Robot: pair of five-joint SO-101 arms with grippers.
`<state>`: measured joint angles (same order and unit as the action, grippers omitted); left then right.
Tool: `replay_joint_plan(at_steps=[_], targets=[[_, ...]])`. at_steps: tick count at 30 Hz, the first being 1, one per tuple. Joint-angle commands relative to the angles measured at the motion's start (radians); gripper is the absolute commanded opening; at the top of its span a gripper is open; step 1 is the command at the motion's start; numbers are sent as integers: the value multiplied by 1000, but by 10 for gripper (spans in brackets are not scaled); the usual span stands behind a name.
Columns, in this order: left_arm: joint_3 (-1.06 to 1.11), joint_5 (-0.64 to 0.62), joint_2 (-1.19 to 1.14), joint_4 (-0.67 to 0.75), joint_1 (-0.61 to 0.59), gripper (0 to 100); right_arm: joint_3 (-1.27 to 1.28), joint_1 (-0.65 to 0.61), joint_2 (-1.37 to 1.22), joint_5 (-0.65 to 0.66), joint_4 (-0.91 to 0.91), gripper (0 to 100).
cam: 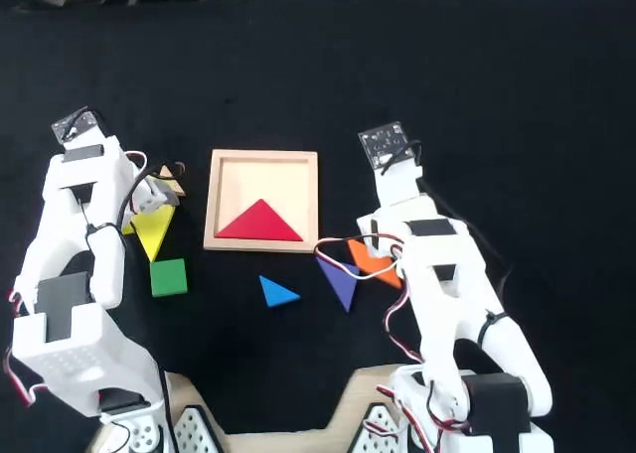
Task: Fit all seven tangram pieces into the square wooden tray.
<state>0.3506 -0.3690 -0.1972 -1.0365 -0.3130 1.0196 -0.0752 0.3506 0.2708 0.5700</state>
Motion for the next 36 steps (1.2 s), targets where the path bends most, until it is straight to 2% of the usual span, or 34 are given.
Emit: replay_joint_plan(at_steps=[1,3,8,19,33,36], targets=[[-45,-5,9,8,-1,296,-7,-11,1,11,-15,11],[-45,6,9,6,1,298,-7,-11,1,11,-15,11],[-51,124,-9,9,4,296,-7,-11,1,11,-15,11],[-185,121,-149,2,-22,295,-7,-11,1,11,-15,11],[-188,132,-157,-28,-48,295,-5,-11,1,11,-15,11],[-189,210,-157,-78,-71,295,-5,-11,1,11,-15,11]])
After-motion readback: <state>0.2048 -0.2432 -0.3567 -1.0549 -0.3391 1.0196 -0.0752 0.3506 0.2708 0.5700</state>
